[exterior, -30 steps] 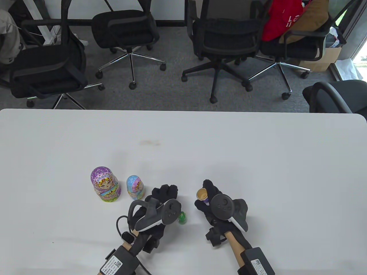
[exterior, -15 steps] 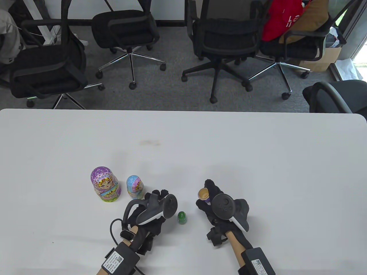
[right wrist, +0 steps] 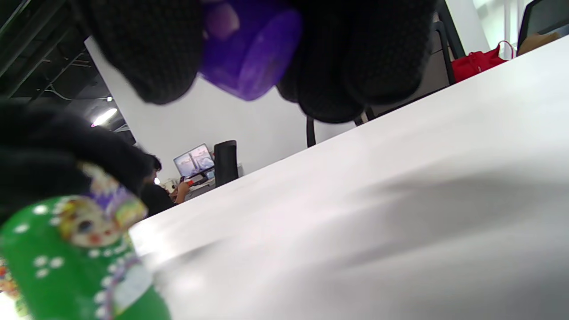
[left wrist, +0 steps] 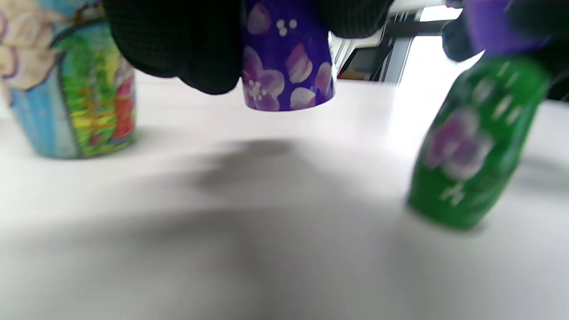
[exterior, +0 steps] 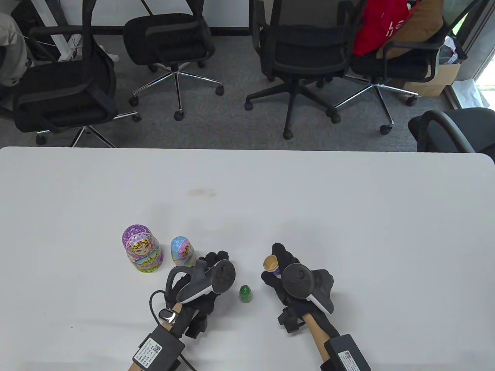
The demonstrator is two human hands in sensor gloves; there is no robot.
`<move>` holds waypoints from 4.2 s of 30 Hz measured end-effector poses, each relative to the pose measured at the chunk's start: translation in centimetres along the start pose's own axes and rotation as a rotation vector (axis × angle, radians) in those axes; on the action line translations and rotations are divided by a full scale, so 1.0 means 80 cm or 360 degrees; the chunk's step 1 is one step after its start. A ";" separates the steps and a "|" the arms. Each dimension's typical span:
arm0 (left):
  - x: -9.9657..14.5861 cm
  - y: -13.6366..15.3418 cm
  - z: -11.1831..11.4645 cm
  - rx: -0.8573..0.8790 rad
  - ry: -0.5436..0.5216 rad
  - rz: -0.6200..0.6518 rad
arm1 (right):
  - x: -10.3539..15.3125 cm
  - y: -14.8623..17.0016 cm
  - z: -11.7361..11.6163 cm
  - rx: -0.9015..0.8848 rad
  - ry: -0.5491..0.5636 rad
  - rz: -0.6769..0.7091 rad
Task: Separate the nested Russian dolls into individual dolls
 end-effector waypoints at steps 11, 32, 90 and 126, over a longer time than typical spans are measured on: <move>0.022 -0.007 -0.047 0.0512 -0.0218 0.0235 | 0.008 -0.038 -0.001 0.0163 0.0037 0.0220; 0.026 -0.032 -0.034 0.0680 -0.0287 0.0366 | 0.014 -0.058 0.002 0.0177 0.0113 0.0297; -0.035 0.020 -0.004 -0.0223 -0.0016 -0.0333 | -0.006 0.041 0.015 -0.0248 0.0009 -0.0219; -0.010 -0.074 0.033 -0.0287 0.0348 0.0269 | -0.005 0.041 0.014 -0.0242 -0.0060 -0.0180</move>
Point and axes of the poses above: the tracker on the back of each hand, its own y axis roughly to the little-finger side, its own x axis roughly from the fingertips to the wrist, z = x × y, the point moved 1 cm from there along -x, roughly from the wrist to the fingertips, and after that the axes turned 1 degree about x, right-handed, at the moved point
